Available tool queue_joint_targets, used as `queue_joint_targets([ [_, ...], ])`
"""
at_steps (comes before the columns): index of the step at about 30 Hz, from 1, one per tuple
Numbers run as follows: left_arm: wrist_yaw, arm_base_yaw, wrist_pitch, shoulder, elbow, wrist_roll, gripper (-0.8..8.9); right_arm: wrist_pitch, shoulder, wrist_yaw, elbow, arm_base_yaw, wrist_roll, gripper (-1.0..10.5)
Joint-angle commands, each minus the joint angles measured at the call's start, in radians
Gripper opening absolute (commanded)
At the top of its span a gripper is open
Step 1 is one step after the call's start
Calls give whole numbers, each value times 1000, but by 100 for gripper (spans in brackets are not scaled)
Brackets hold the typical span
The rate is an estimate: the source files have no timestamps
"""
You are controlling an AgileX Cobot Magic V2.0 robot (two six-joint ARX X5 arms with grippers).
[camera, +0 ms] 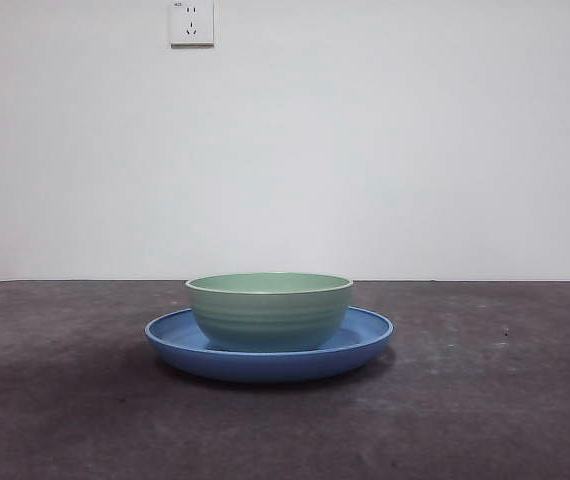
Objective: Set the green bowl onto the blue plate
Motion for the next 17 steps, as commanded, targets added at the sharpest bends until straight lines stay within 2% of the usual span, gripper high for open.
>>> queue_joint_targets([
  [1, 5, -3, 14, 6, 9, 9, 9, 18, 6, -1, 18, 6, -12, 6],
  [17, 5, -3, 13, 6, 9, 8, 9, 36, 5, -2, 18, 6, -10, 6],
])
